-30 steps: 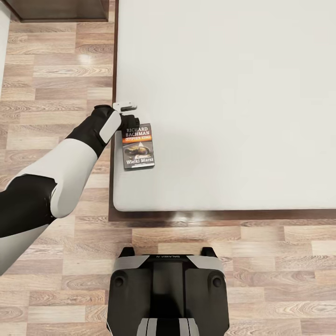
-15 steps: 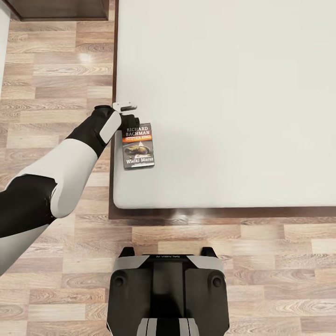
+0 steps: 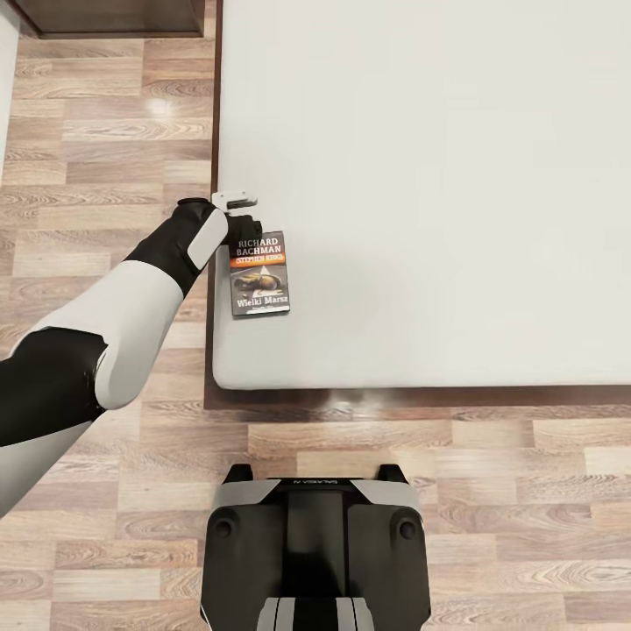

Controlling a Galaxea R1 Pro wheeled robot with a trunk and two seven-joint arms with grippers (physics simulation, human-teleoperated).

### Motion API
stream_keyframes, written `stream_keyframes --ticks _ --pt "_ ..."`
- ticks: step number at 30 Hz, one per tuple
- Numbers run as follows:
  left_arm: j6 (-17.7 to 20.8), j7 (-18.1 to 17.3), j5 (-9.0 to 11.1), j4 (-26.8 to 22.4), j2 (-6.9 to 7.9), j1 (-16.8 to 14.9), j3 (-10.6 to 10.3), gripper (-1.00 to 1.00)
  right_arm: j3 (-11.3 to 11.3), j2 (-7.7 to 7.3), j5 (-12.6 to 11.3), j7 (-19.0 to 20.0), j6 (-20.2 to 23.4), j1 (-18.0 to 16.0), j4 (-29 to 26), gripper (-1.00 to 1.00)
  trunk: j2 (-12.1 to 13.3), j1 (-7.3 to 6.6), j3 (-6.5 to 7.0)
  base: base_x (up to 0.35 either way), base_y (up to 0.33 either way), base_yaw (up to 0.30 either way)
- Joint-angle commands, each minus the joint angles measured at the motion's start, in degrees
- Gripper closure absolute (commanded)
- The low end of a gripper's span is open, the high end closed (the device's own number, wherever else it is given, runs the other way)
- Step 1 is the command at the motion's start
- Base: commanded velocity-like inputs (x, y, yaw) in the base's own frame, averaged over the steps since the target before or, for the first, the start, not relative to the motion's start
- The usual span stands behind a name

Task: In the bedroom, move the book from the bed onto either nightstand, and place the two sandals side by side next to the bed.

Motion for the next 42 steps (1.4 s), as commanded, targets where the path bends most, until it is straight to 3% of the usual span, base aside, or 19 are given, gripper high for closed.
stream_keyframes --ticks 1,42 --pt "0.37 0.43 0.54 -0.02 0.05 0.02 -0.48 -1.0 0.01 0.02 -0.17 -0.15 0.17 0.03 -0.09 -1.0 -0.03 0.01 -0.02 -0.087 0.0 0.0" --pt "0.37 0.43 0.53 -0.26 -0.05 0.09 -0.69 -1.0 0.04 0.06 -0.17 -0.17 0.17 0.03 -0.21 -1.0 -0.03 0.01 -0.02 -0.039 0.0 0.0"
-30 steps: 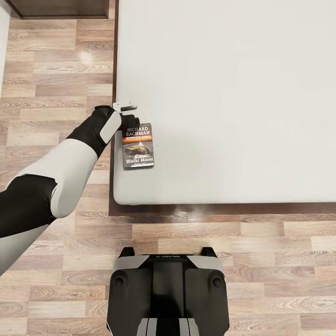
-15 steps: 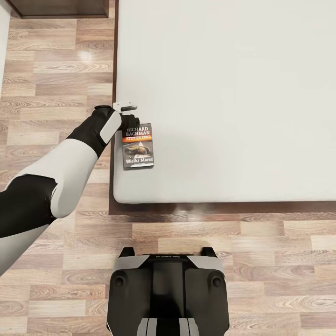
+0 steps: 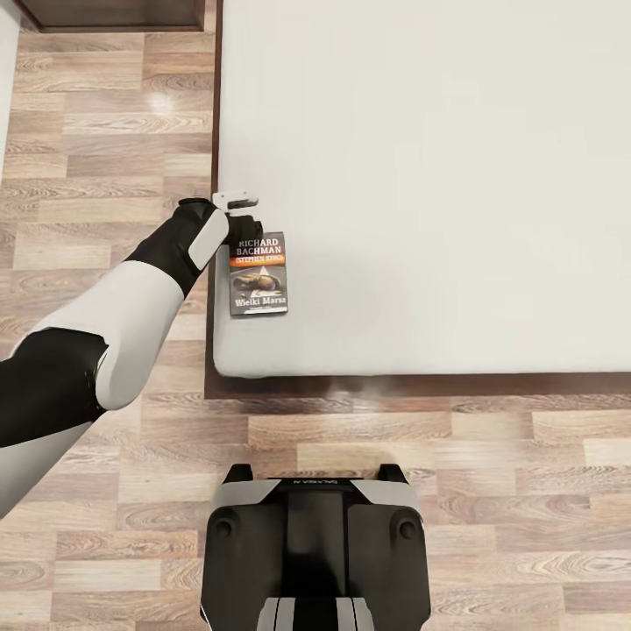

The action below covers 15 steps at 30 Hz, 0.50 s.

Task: In the bedroom, move the book from the bed onto either nightstand, and place the two sandals side by side next to the bed.

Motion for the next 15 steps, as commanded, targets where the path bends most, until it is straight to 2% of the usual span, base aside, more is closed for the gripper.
stream_keyframes --ticks 1,15 --pt "0.2 0.46 0.8 -0.08 0.04 0.0 -0.43 -1.0 0.01 -0.01 -0.17 -0.16 0.19 0.03 -0.1 -1.0 -0.04 0.0 -0.02 -0.106 0.0 0.0" --pt "0.2 0.46 0.8 -0.18 0.03 0.01 -0.53 -1.0 0.01 -0.06 -0.17 -0.16 0.4 0.03 -0.07 -1.0 -0.04 0.0 -0.02 -0.05 0.0 0.0"
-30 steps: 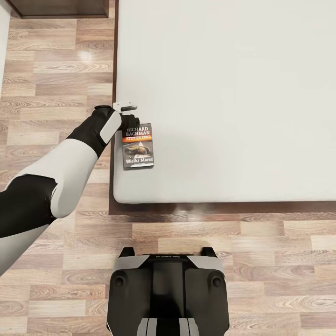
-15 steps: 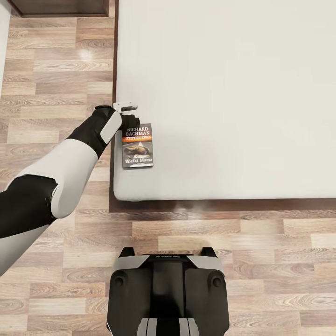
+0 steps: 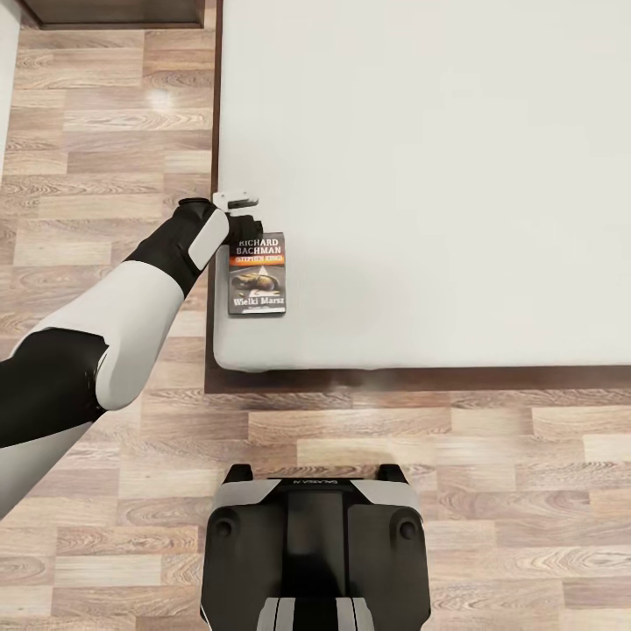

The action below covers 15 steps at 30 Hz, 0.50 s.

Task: In the bedroom, move the book from the bed onto either nightstand, and place the two sandals side by side next to the bed.

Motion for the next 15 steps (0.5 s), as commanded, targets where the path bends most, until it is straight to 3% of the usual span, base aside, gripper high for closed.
stream_keyframes --ticks 1,15 --pt "0.2 0.47 0.63 -0.07 0.04 0.0 -0.43 -1.0 0.01 0.0 -0.17 -0.15 0.19 0.03 -0.08 -1.0 -0.04 0.01 -0.02 -0.053 0.0 0.0" --pt "0.18 0.47 0.63 -0.08 0.05 0.0 -0.45 -1.0 0.01 0.0 -0.14 -0.17 0.73 0.03 -0.31 -1.0 -0.04 0.01 -0.02 -0.028 0.0 0.0"
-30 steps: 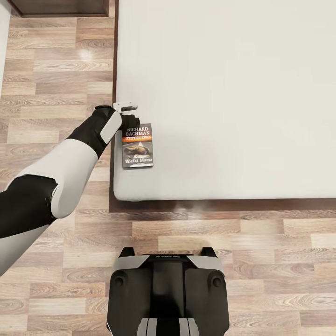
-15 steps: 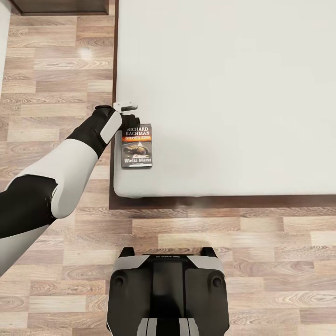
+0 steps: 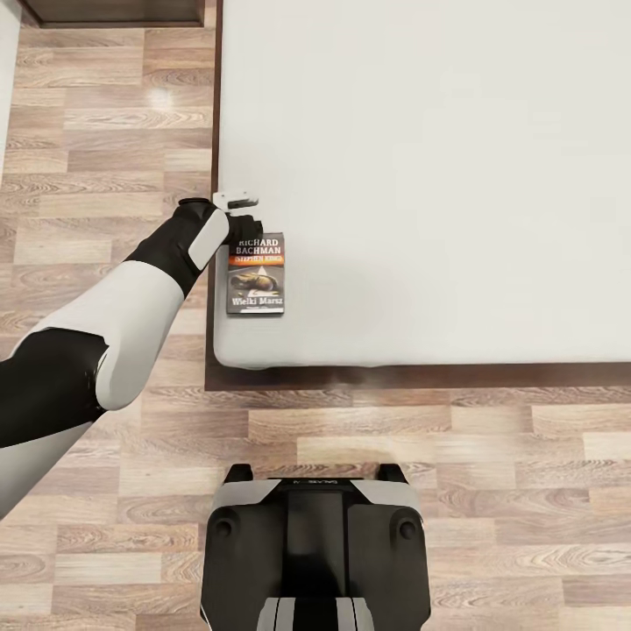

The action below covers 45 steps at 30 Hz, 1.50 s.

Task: In the bedroom, move the book from the bed onto either nightstand, and place the two sandals side by side next to the bed.

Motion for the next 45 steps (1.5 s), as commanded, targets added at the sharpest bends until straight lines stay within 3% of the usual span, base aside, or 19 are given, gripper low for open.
stream_keyframes --ticks 1,45 --pt "0.2 0.47 0.61 -0.07 0.04 -0.01 -0.43 -1.0 0.01 0.0 -0.16 -0.15 0.29 0.03 -0.09 -1.0 -0.04 0.01 -0.02 -0.075 0.0 0.0" --pt "0.13 0.47 0.54 -0.09 0.04 -0.01 -0.52 -1.0 0.05 0.0 -0.11 -0.15 0.7 0.03 -0.22 -1.0 -0.04 0.01 -0.02 -0.062 0.0 0.0"
